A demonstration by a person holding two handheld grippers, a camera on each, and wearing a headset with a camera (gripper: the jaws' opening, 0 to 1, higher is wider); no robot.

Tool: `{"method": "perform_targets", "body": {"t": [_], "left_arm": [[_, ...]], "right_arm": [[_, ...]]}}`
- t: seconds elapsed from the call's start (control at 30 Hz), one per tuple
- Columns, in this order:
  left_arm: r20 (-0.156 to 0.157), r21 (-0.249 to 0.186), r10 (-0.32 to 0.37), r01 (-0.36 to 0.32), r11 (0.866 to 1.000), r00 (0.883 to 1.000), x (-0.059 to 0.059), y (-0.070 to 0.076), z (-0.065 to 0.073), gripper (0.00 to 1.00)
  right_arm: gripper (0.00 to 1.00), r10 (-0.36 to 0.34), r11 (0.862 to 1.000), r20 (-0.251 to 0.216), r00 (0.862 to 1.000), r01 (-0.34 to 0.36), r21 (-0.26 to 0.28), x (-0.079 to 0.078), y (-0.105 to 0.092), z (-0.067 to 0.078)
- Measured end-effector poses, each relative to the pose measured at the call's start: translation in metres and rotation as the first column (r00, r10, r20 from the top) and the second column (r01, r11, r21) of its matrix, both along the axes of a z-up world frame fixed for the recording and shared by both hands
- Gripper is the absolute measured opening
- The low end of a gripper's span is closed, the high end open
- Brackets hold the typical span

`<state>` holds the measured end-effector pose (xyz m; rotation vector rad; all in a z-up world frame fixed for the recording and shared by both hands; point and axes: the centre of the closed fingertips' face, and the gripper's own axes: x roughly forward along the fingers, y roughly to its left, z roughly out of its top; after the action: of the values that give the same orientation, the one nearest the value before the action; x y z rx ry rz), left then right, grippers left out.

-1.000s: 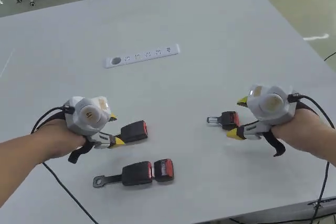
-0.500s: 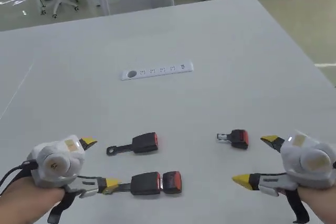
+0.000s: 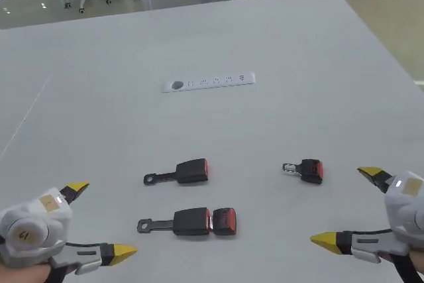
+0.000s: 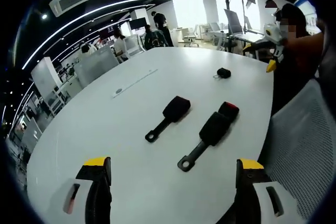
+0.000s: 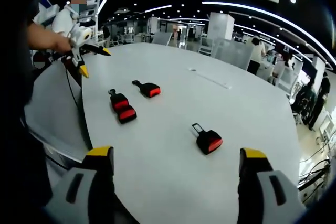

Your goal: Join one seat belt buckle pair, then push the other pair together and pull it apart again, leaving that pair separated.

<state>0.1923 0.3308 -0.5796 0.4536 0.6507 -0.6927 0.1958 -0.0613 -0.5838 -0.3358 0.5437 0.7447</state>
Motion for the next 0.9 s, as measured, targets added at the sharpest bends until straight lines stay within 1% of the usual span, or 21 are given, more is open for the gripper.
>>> {"method": "perform_targets", "body": {"t": [0.07,0.13,0.17,0.2,0.27,0.4,0.47,0.53,0.63,0.73,0.83,0.9], "left_arm": [[0.002,-0.002,0.019,-0.019,1.0,1.0,0.0,0.004,-0.001,1.0],[-0.003,-0.022,0.032,-0.032,0.999,0.999,-0.002,0.004,-0.002,1.0],[-0.003,-0.025,0.034,-0.034,0.999,0.999,-0.002,0.004,-0.002,1.0],[0.001,-0.025,0.035,-0.035,0.999,0.999,-0.002,0.004,-0.004,1.0],[-0.006,-0.024,0.04,-0.04,0.999,0.999,-0.004,0.004,-0.006,1.0],[-0.003,-0.014,0.03,-0.03,0.999,1.0,-0.006,0.001,-0.008,1.0],[0.001,-0.012,0.023,-0.023,1.0,1.0,-0.006,0.0,-0.008,1.0],[0.003,-0.009,0.021,-0.02,1.0,1.0,-0.008,-0.001,-0.007,1.0],[0.001,-0.01,0.024,-0.024,1.0,1.0,-0.01,-0.001,-0.007,1.0],[0.0,-0.009,0.028,-0.028,1.0,1.0,-0.012,-0.002,-0.005,1.0],[0.004,-0.012,0.028,-0.028,1.0,1.0,-0.014,-0.005,-0.002,1.0],[-0.001,-0.014,0.029,-0.029,0.999,1.0,-0.015,-0.005,-0.003,1.0]], "right_arm": [[1.0,-0.003,1.0,0.004,1.0,0.003,-0.014,0.002,-0.002,-0.001],[1.0,-0.011,0.999,-0.003,1.0,0.011,-0.053,0.002,-0.007,-0.006],[1.0,-0.01,0.999,0.002,1.0,0.01,-0.049,0.001,-0.005,-0.005],[1.0,0.011,0.999,0.021,1.0,-0.01,-0.037,-0.001,0.0,-0.003],[1.0,0.036,0.999,0.044,0.998,-0.034,-0.033,-0.004,0.008,0.0],[1.0,0.045,0.999,0.029,0.999,-0.045,-0.029,-0.01,0.014,-0.002],[1.0,0.045,0.999,0.026,0.999,-0.044,-0.03,-0.011,0.014,-0.003],[1.0,0.035,0.999,0.012,0.999,-0.034,-0.023,-0.014,0.012,-0.005],[0.99,0.02,1.0,-0.002,1.0,-0.02,-0.01,-0.015,0.009,-0.008],[0.99,0.019,1.0,-0.008,1.0,-0.019,0.001,-0.02,0.011,-0.01],[0.99,0.021,1.0,-0.012,1.0,-0.021,-0.004,-0.023,0.014,-0.013],[0.99,0.012,1.0,-0.019,1.0,-0.012,0.003,-0.024,0.015,-0.015]]}}
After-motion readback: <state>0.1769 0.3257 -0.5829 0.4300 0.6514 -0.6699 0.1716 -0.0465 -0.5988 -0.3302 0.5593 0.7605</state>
